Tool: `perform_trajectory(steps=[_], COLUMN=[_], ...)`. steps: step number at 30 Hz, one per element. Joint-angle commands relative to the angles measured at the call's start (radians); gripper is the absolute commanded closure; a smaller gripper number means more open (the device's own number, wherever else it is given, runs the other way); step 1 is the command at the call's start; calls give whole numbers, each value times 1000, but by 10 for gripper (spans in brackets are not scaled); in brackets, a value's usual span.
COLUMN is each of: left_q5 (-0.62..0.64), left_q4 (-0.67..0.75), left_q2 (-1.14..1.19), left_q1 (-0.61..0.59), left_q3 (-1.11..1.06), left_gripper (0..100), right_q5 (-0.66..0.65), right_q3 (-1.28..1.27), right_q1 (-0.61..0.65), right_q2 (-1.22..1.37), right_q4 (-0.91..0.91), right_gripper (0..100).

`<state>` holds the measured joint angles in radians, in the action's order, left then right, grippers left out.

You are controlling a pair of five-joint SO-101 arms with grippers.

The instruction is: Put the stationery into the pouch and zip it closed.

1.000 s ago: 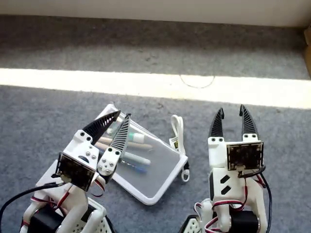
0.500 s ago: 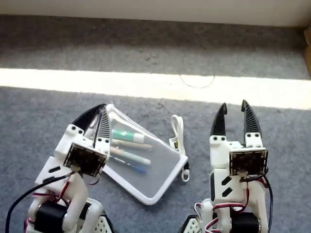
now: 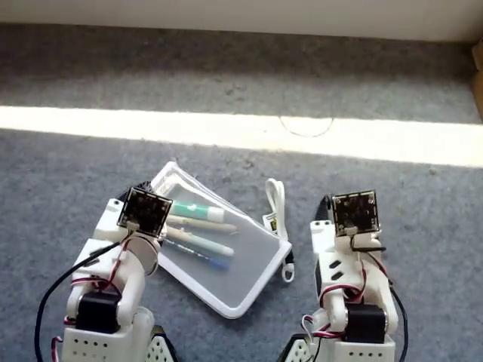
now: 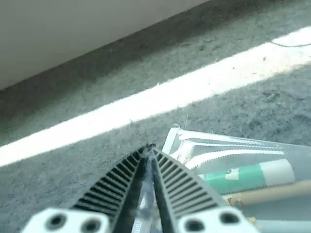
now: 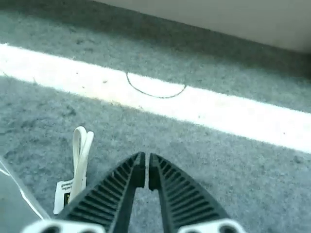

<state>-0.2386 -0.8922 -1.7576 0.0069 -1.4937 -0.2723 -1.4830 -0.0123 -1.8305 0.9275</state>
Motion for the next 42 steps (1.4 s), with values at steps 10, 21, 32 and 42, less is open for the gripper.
perform_trajectory(steps=[10,21,32,42], left_q5=[-3,-3,-6,-6], left_q4=[17,5,-196,-345], left_q2=[-12,-10,-10,-8], left_q1=[-13,-15,-48,-193], left_q3=[-171,-205,-205,-205], left_gripper=[994,994,994,994], right_q5=[-5,-5,-6,-3], right_q3=[-219,-311,-311,-312], right_q1=[4,4,2,-68], right_q2=[-5,4,2,4], right_q4=[-1,7,237,309], right_gripper=[995,995,995,995])
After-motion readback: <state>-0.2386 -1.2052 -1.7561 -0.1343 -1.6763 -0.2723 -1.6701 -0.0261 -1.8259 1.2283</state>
